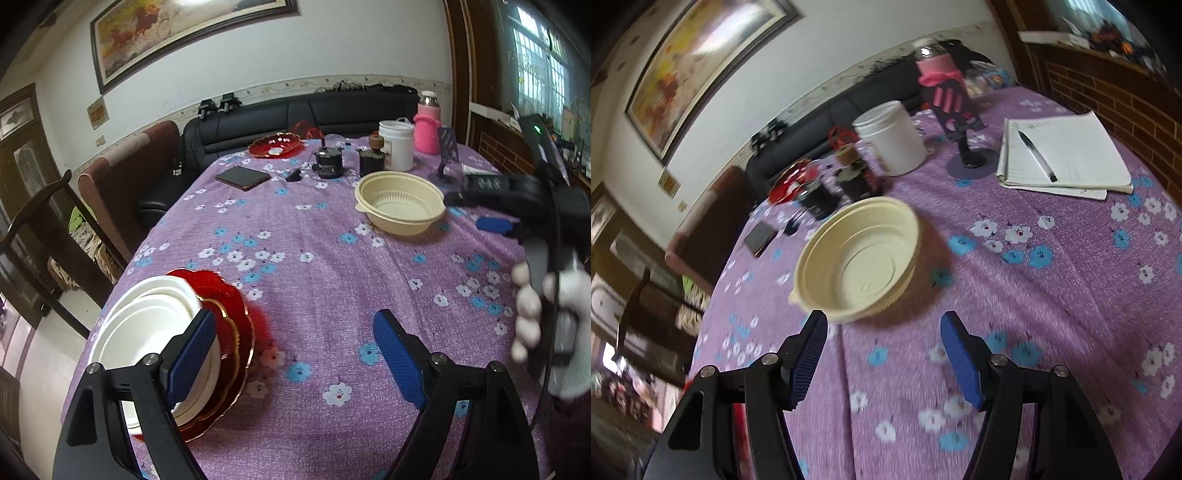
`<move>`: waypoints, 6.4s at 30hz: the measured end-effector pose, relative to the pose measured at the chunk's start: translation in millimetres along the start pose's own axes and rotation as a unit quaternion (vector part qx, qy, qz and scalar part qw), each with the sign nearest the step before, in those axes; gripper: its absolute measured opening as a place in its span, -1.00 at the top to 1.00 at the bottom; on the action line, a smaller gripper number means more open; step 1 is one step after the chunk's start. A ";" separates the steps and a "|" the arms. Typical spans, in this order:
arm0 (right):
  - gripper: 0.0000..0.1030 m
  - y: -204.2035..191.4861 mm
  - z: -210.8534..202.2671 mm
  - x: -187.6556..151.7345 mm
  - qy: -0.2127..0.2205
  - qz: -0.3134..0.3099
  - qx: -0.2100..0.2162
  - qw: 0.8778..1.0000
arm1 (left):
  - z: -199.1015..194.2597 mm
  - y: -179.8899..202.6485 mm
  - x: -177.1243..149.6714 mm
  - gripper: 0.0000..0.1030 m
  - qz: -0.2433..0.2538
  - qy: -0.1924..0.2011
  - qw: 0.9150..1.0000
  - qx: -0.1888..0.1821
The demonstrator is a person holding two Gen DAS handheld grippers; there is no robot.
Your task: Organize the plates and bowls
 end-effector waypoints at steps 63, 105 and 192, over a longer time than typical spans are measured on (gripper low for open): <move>0.64 -40.4 51.7 11.3 -0.012 -0.037 0.115 0.993 | 164.6 45.6 118.6 0.59 -0.119 -0.126 0.980 -0.094; 0.61 -271.4 -21.8 -197.9 -0.092 -0.272 0.178 0.941 | -4.0 -214.2 -45.2 0.53 -0.274 -0.030 0.961 0.010; -0.76 -228.1 -88.4 -181.9 0.097 -0.292 0.062 0.950 | -89.5 -209.9 -29.3 -1.00 -0.190 0.123 0.960 0.166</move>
Point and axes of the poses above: each gripper's, at about its wrist camera, not at the fingertips, and z roughly the way its jaws point, y to its right, x to its top, the point moved 10 cm from there along z, roughly the way its jaws point, and after that the axes turned 1 degree about y, right-handed, at the moved point
